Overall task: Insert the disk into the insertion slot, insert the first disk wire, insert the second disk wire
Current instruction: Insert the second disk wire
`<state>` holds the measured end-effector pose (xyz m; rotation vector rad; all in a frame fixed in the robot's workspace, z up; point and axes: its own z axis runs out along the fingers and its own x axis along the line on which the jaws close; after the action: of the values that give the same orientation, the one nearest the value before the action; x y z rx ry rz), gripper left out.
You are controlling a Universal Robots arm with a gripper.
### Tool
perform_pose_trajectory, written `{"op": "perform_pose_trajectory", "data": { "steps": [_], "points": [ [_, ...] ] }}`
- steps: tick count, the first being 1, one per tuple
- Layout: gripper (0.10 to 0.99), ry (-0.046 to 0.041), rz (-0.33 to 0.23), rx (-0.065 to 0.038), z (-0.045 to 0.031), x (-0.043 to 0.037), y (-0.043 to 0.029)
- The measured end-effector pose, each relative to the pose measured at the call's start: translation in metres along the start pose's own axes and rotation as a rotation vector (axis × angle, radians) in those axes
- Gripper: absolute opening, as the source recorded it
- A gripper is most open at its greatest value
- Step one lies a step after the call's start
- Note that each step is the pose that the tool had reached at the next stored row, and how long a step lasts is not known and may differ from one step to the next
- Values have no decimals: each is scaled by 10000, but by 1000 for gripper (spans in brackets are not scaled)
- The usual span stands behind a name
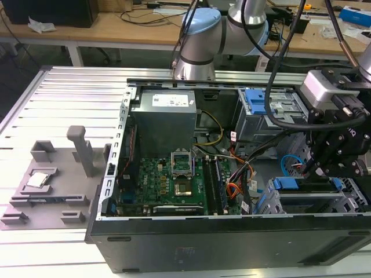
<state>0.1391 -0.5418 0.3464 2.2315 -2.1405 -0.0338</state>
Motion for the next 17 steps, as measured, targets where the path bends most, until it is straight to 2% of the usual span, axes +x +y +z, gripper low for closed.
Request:
{"op": "perform_pose_trajectory", "data": {
  "steps": [17],
  "points": [
    [161,5,44,-8,81,23,-31]
  ]
}}
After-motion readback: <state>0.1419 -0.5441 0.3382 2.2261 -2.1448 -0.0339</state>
